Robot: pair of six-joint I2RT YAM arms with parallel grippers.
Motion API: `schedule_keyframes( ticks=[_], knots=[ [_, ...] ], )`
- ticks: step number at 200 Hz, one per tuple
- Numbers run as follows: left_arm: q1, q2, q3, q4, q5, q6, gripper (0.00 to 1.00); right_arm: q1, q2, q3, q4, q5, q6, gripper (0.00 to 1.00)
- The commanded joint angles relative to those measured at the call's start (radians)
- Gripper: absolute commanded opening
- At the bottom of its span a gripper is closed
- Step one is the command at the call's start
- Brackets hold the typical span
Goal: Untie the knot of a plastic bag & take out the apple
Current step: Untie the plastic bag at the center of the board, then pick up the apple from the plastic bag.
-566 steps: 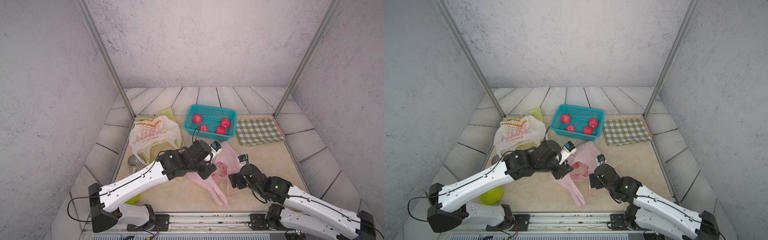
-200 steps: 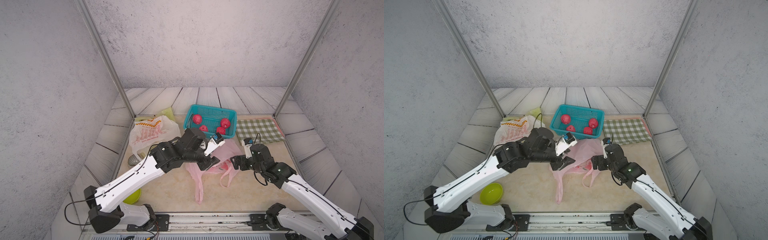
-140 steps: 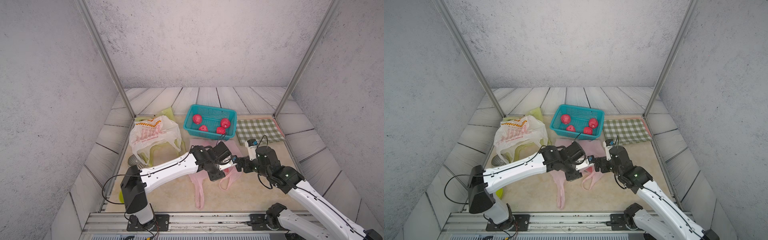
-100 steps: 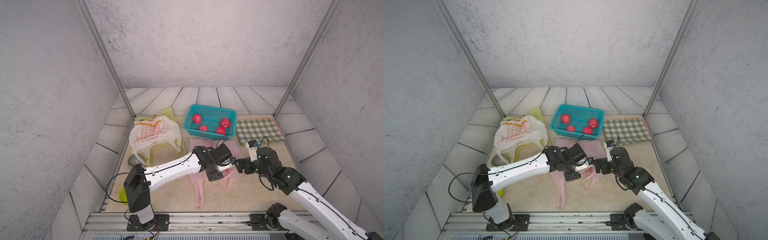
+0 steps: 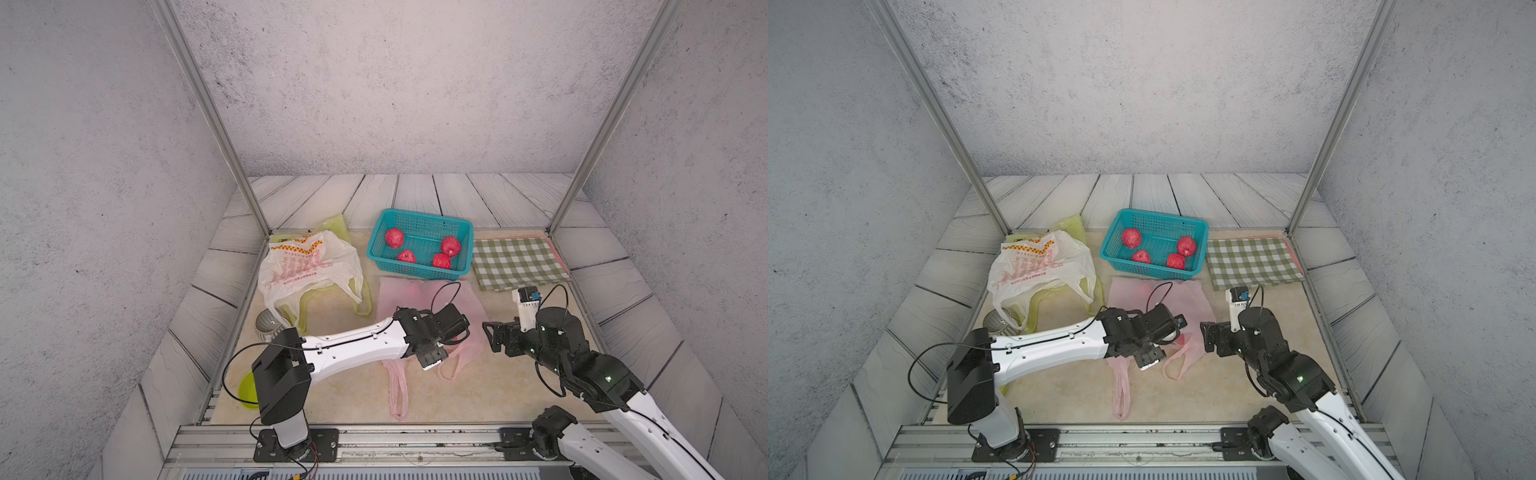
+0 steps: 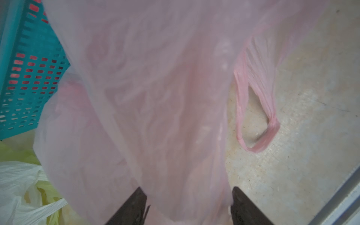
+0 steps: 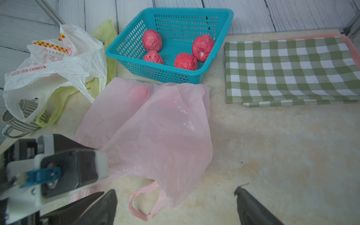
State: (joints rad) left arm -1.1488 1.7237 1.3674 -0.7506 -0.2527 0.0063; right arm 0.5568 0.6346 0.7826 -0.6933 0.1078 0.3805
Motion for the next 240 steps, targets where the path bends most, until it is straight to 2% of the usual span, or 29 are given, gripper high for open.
schedule_keyframes(
  ticks=[1, 10, 16, 46, 64, 75, 89, 102, 117, 129, 164, 203, 240],
  knots=[
    [0.044, 0.033, 0.042, 0.028, -0.063, -0.027, 0.48, -0.003, -0.037, 0.001, -0.052, -0.022, -0.013, 0.95],
    [0.074, 0.030, 0.064, 0.031, -0.054, -0.013, 0.16, -0.002, -0.063, -0.022, -0.036, -0.073, -0.038, 0.94],
    [0.095, 0.027, 0.088, 0.025, -0.033, 0.000, 0.00, -0.001, -0.081, -0.041, -0.023, -0.105, -0.048, 0.93],
    [0.160, 0.006, 0.242, -0.077, 0.036, 0.073, 0.00, 0.046, -0.131, -0.121, 0.107, -0.345, 0.013, 0.86],
    [0.170, -0.010, 0.272, -0.092, 0.136, 0.111, 0.00, 0.134, -0.128, -0.216, 0.310, -0.488, 0.100, 0.82],
    [0.172, -0.016, 0.274, -0.098, 0.182, 0.113, 0.00, 0.224, -0.125, -0.265, 0.445, -0.484, 0.151, 0.77],
    [0.173, -0.016, 0.268, -0.105, 0.229, 0.110, 0.00, 0.349, -0.106, -0.282, 0.539, -0.375, 0.157, 0.69],
    [0.172, -0.016, 0.262, -0.110, 0.247, 0.096, 0.00, 0.408, -0.066, -0.278, 0.584, -0.293, 0.150, 0.51],
    [0.172, -0.022, 0.257, -0.110, 0.287, 0.085, 0.00, 0.427, 0.009, -0.281, 0.660, -0.252, 0.151, 0.30],
    [0.172, -0.031, 0.256, -0.112, 0.326, 0.079, 0.00, 0.427, 0.080, -0.287, 0.714, -0.192, 0.156, 0.00],
    [0.173, -0.048, 0.269, -0.150, 0.326, 0.059, 0.00, 0.435, 0.238, -0.343, 0.909, 0.050, 0.119, 0.00],
    [0.180, -0.037, 0.327, -0.196, 0.327, 0.015, 0.00, 0.439, 0.402, -0.460, 1.271, 0.199, 0.046, 0.00],
    [0.192, -0.010, 0.395, -0.228, 0.371, -0.014, 0.00, 0.443, 0.569, -0.451, 1.436, 0.197, -0.018, 0.00]
  ],
)
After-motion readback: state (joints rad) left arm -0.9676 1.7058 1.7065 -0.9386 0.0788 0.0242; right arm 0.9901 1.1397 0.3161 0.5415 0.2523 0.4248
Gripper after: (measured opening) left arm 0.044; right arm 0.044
